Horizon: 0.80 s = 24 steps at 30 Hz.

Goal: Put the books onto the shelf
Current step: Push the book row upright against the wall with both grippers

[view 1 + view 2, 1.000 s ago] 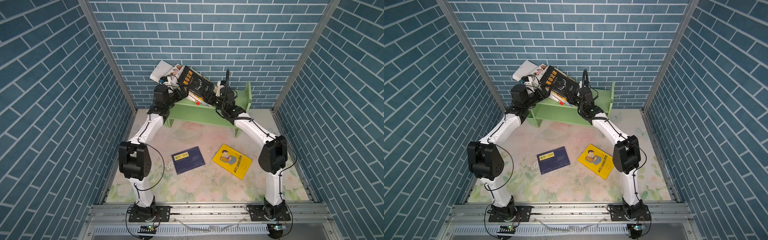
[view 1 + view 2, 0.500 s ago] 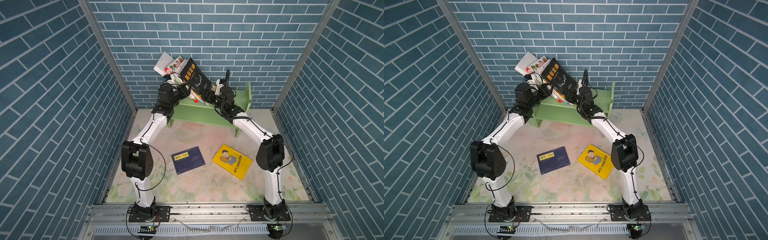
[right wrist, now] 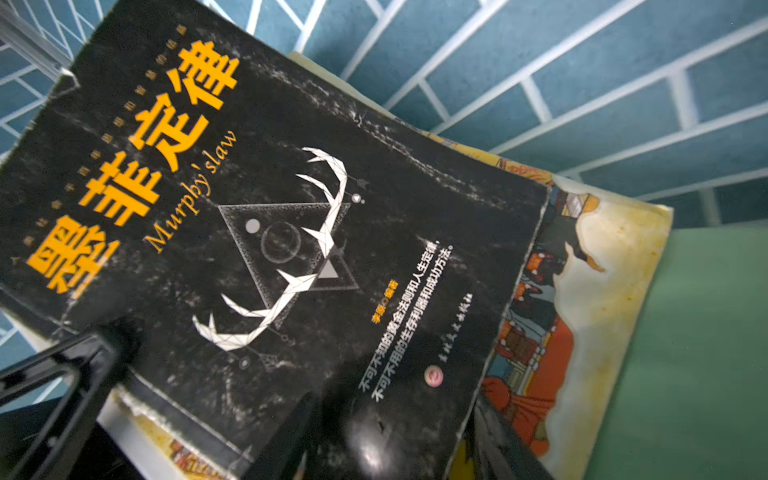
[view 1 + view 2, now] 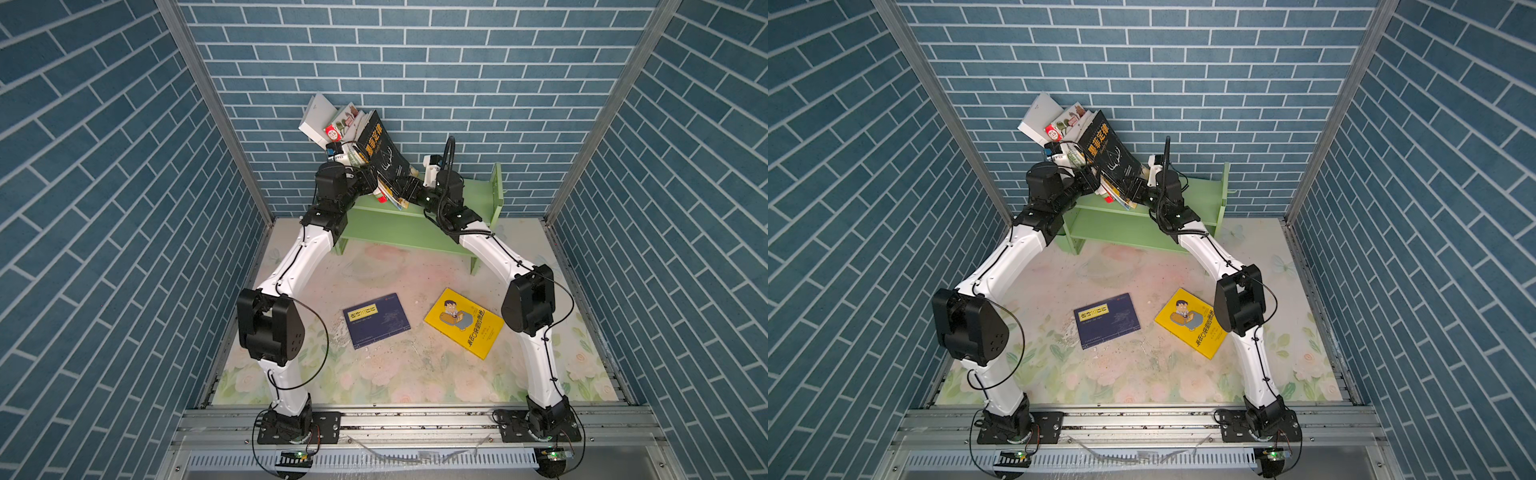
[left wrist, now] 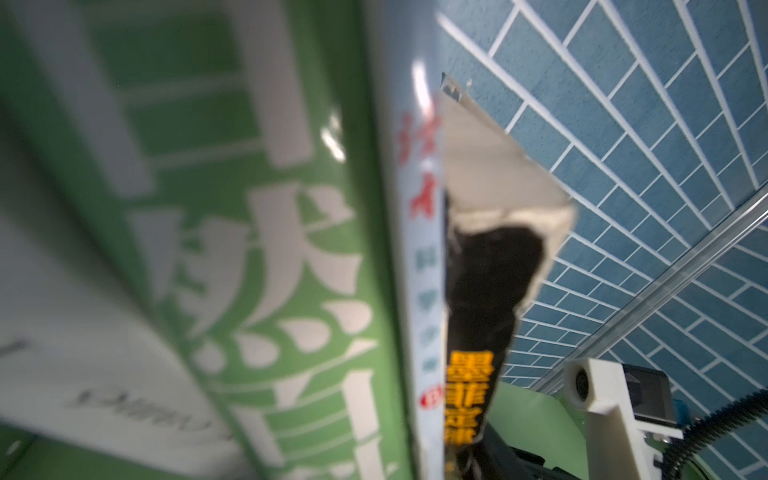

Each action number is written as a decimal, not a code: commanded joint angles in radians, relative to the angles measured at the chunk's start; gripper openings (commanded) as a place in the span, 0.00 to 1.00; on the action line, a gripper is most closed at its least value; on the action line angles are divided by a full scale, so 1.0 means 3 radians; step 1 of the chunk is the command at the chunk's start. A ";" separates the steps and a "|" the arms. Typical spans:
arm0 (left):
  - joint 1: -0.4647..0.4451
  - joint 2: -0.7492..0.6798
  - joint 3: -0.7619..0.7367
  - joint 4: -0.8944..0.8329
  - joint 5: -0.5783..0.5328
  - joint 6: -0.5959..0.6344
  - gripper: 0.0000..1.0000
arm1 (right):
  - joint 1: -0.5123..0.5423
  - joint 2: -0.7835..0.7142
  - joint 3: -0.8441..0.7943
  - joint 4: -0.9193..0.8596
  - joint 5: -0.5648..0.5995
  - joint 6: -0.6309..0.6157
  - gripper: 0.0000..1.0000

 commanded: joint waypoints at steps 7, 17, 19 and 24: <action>-0.0229 -0.0455 -0.0023 -0.0001 0.0378 0.1619 0.45 | 0.0482 0.0937 0.0716 -0.0442 -0.0671 0.0153 0.58; -0.0105 -0.0502 -0.0249 -0.0071 0.0084 0.1808 0.60 | 0.0594 0.1076 0.0872 -0.0246 -0.0655 0.0389 0.61; -0.0059 -0.0500 -0.0343 0.0005 0.0067 0.1742 0.65 | 0.0593 0.1043 0.0778 -0.0252 -0.0608 0.0400 0.61; 0.0021 -0.0478 -0.0460 0.0071 0.0055 0.1617 0.77 | 0.0593 0.1042 0.0718 -0.0311 -0.0566 0.0400 0.62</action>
